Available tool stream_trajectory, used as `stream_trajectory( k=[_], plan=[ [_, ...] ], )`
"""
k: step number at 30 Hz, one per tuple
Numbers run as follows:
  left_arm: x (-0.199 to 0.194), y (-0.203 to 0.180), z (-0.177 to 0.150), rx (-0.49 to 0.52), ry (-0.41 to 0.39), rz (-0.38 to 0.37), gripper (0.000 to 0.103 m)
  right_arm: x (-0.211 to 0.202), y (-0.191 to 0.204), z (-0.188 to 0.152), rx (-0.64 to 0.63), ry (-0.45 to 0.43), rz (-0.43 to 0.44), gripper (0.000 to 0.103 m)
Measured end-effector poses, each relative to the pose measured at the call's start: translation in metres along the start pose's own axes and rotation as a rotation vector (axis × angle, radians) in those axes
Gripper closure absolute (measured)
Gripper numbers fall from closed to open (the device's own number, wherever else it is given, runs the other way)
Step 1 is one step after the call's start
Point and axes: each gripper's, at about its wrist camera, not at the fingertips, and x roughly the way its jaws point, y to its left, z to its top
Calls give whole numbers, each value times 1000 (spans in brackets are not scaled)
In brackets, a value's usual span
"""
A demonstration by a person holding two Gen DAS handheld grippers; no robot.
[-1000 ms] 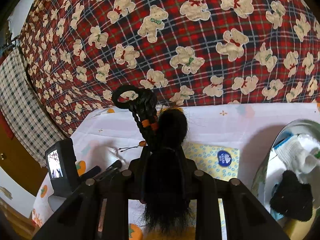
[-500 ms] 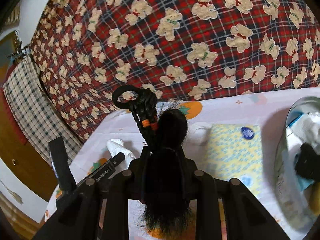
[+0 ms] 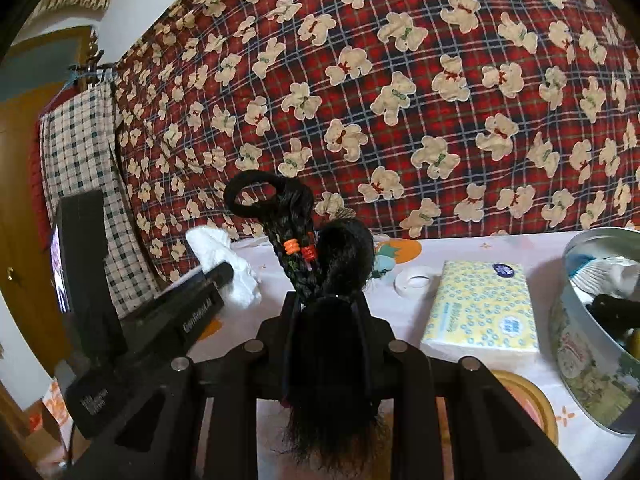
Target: Organize soft objects
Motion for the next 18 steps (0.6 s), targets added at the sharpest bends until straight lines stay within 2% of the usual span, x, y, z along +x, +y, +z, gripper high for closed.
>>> stream_trajectory(
  k=[3,18],
  plan=[
    [-7,0,-1,1,-28,-7,90,-6,6,-5,-54,-6,-6,76],
    [-50,-1,-12,-36,-117,-12,90,-37,-6,-12,-71,-49,-23,75]
  ],
)
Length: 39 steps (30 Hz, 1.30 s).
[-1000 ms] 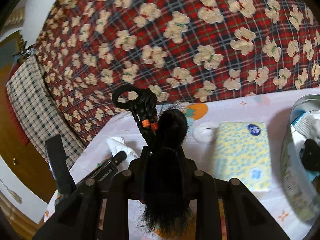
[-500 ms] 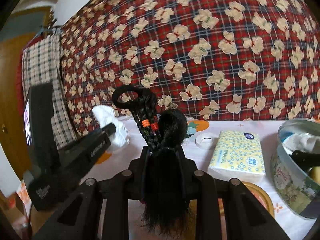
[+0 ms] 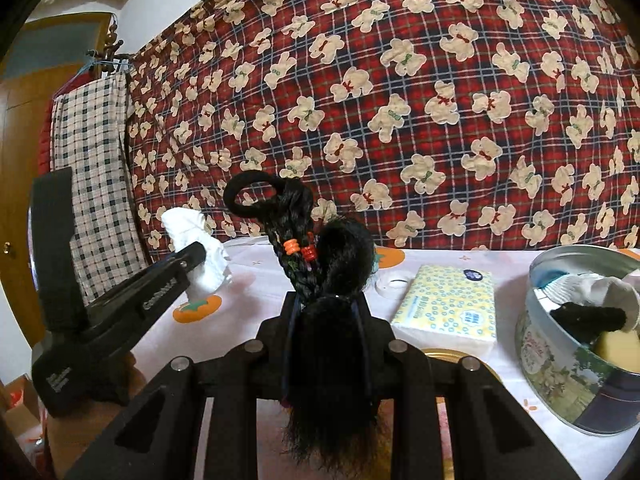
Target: Organize soft objects
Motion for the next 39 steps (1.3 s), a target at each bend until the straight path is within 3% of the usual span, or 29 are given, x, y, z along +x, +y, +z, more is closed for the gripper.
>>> stream_trajectory(
  k=[9,18,31,39],
  plan=[
    [-24,-6,-6,-6,-23,-8,90,-20,-14,-3,-24,-27,-33,75],
    [-43,-29,-12,60,-49,-21,90,-38,-42,-3,23,-54,-72,75],
    [-69,-77,-25,128,-76,-118,90,-56,-71,0,41,-99,-123,75],
    [-79,-115,-34,172,-80,-201,90,-77,-106,0,45,-135,-204,75]
  ],
)
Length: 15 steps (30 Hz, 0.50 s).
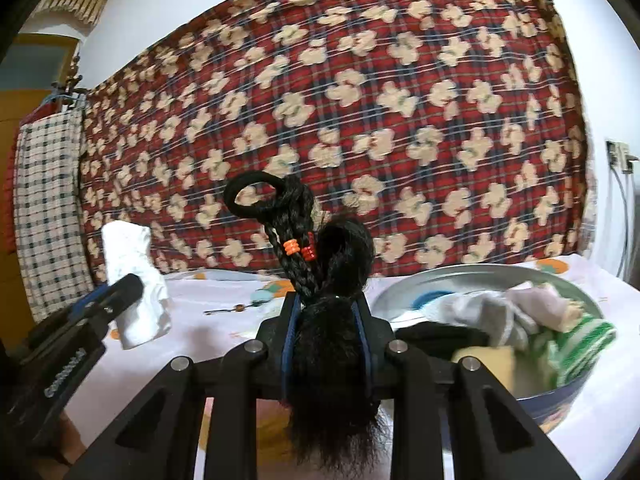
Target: Organize soft objects
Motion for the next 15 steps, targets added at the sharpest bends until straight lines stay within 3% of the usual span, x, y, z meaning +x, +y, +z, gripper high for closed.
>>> stream_trajectory(
  k=[15],
  plan=[
    [5,-86,7,71,-15,-163,90,-28,-90,12,18,-81,-177,75]
  ],
)
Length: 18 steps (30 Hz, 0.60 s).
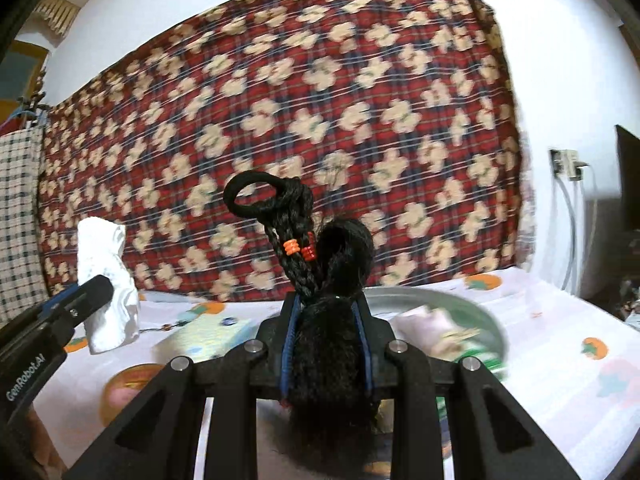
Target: Organize soft objects
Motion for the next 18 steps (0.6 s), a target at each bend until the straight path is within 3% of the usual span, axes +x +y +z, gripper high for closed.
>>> stream_trajectory(
  k=[12,18],
  plan=[
    [39,-72,9,29,21,-148,90,17,-93,16,-2,2,-227,75],
    [68,-99,10,46,65,-208,90,36,-120,17,7,62,-264,75]
  ],
)
